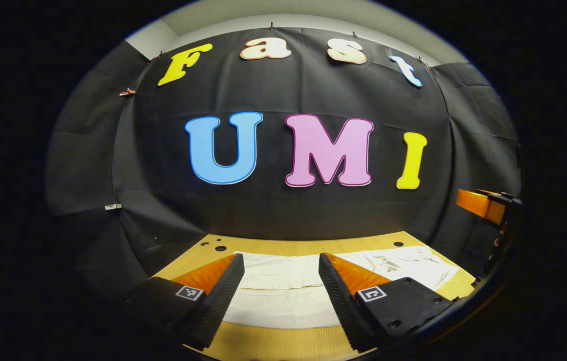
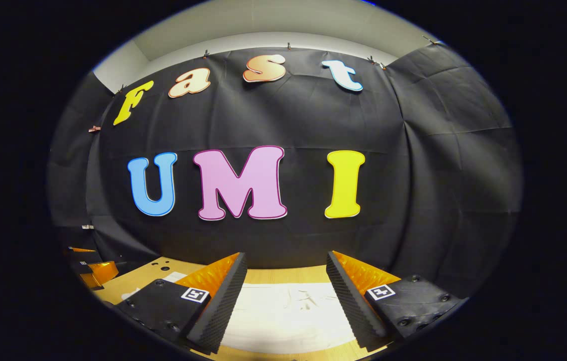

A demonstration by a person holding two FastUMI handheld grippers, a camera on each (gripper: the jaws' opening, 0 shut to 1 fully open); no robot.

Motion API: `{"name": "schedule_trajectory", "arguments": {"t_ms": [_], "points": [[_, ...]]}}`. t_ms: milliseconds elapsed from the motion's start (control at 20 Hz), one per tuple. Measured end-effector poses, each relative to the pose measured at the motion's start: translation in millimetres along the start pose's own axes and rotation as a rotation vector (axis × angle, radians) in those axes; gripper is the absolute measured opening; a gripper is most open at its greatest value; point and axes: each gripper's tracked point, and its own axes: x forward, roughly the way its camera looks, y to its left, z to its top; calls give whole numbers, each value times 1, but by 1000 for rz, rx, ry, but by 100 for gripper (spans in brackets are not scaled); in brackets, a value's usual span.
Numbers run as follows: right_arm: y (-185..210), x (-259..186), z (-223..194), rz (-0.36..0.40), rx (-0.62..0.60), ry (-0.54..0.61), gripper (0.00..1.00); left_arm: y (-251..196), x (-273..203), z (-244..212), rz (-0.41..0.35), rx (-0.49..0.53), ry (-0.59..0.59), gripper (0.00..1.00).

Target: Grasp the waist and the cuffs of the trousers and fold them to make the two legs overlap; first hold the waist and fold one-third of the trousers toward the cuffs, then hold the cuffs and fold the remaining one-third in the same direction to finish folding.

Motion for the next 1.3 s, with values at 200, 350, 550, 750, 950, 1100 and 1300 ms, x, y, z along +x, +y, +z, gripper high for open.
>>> {"name": "schedule_trajectory", "arguments": {"t_ms": [200,350,550,750,950,1100,1300], "points": [[-7,16,-5,12,-20,-7,98,1,4,-6,19,-25,8,96],[-14,23,-8,25,-37,-1,98,-2,8,-9,31,-15,10,96],[-29,37,-16,27,-68,7,98,-10,14,-13,25,3,22,96],[-50,50,-26,52,-164,22,97,-13,23,-21,23,2,49,96],[-70,60,-42,99,-330,40,97,-5,30,-35,42,-16,86,95],[-85,66,-63,166,-472,75,97,7,35,-47,66,-5,116,96],[-125,70,-111,229,-631,181,97,27,34,-63,112,-3,161,96]]}}
